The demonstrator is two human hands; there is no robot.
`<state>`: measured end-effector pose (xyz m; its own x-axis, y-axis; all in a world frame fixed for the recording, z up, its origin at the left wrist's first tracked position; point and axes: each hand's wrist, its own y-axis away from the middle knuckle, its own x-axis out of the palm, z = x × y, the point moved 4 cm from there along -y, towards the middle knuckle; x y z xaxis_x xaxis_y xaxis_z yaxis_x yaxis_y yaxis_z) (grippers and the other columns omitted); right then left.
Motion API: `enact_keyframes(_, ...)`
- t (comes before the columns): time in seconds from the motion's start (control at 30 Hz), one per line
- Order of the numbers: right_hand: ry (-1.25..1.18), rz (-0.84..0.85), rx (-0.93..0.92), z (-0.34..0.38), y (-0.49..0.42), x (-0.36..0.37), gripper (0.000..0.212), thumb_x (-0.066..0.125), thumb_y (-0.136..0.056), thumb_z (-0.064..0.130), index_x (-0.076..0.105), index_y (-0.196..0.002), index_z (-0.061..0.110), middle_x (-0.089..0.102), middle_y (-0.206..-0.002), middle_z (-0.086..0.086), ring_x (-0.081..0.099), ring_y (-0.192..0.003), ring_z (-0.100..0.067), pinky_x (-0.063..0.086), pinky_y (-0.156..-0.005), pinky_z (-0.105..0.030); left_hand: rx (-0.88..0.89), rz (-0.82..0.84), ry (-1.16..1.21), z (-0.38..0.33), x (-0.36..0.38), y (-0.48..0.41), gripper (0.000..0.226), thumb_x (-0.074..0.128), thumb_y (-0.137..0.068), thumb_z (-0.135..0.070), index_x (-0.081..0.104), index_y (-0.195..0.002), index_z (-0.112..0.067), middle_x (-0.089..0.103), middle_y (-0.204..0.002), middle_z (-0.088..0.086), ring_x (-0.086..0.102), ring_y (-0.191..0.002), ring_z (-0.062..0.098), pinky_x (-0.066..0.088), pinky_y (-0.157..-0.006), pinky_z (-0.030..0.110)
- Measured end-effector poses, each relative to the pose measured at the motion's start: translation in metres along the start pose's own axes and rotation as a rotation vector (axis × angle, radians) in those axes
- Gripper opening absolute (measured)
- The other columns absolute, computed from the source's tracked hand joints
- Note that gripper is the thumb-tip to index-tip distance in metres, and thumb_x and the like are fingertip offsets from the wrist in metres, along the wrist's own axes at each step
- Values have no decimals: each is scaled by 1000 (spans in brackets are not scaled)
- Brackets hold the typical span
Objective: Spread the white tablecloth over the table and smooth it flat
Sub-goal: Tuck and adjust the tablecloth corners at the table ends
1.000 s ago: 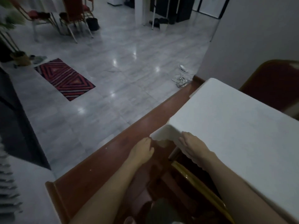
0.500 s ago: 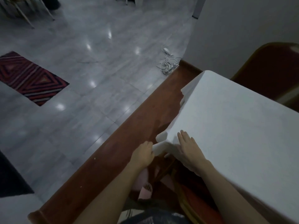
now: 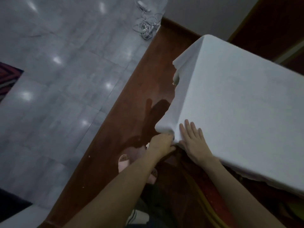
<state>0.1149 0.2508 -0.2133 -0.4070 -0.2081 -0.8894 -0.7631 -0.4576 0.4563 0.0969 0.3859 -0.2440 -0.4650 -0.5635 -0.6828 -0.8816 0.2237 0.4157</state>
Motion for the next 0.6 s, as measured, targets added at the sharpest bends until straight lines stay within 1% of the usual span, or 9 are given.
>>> enact_keyframes(0.1,-18,-37,58,0,0,10,58,6,-98,40,-10,-150,20,-14,-159,-11,-12,-145,-32,4,-117,-52,-43,-7,11,1,9,-9,22,54,-90,-32,62,-95,-12,67,-93,7,64,-81,29,45,-65,35)
enact_keyframes(0.17,-48,-37,63,1,0,13,58,1,-96,43,-13,-149,23,-19,-158,-9,-17,-144,-31,0,-116,-51,-103,-19,-21,4,18,-9,18,53,-90,-32,63,-83,-18,68,-86,5,65,-75,29,50,-68,43)
enact_keyframes(0.2,-57,-42,63,3,0,15,57,1,-97,43,-15,-149,24,-22,-157,-8,-19,-144,-30,-2,-116,-51,-113,-11,-66,6,26,-10,18,56,-89,-33,61,-77,-21,68,-79,3,66,-69,28,51,-64,44)
enact_keyframes(0.23,-58,-49,66,4,0,17,57,3,-98,42,-16,-148,25,-23,-156,-7,-19,-144,-30,-2,-116,-50,-109,14,-129,6,34,-12,17,59,-87,-33,61,-75,-21,67,-73,2,65,-63,26,50,-57,40)
enact_keyframes(0.3,-52,-72,83,9,0,21,57,12,-101,38,-14,-149,24,-19,-158,-7,-16,-145,-30,0,-116,-51,-93,-12,-197,8,43,-13,13,60,-87,-30,64,-84,-18,68,-70,3,64,-57,23,39,-46,30)
enact_keyframes(0.4,-35,-113,115,17,2,24,56,17,-99,31,-1,-151,19,0,-160,-12,0,-146,-34,13,-114,-56,-90,-69,-159,10,44,-20,14,54,-89,-22,62,-99,-15,70,-83,4,66,-68,24,37,-52,30)
enact_keyframes(0.47,-11,-114,105,20,4,22,58,19,-97,26,5,-152,16,6,-159,-14,7,-145,-37,21,-113,-58,-122,-89,-132,9,44,-24,15,50,-92,-20,62,-100,-15,70,-93,6,67,-80,26,41,-60,32)
enact_keyframes(0.53,12,-97,67,17,4,19,60,30,-96,22,9,-151,14,10,-159,-16,12,-145,-39,27,-110,-60,-129,-69,-108,4,38,-23,20,46,-95,-21,62,-103,-13,69,-102,8,66,-90,29,44,-67,35)
enact_keyframes(0.6,53,-76,44,4,0,14,64,36,-96,32,10,-151,12,11,-158,-17,14,-145,-37,29,-109,-61,-105,-28,-10,2,33,-19,26,43,-96,-24,61,-103,-7,67,-104,10,64,-90,32,42,-67,36)
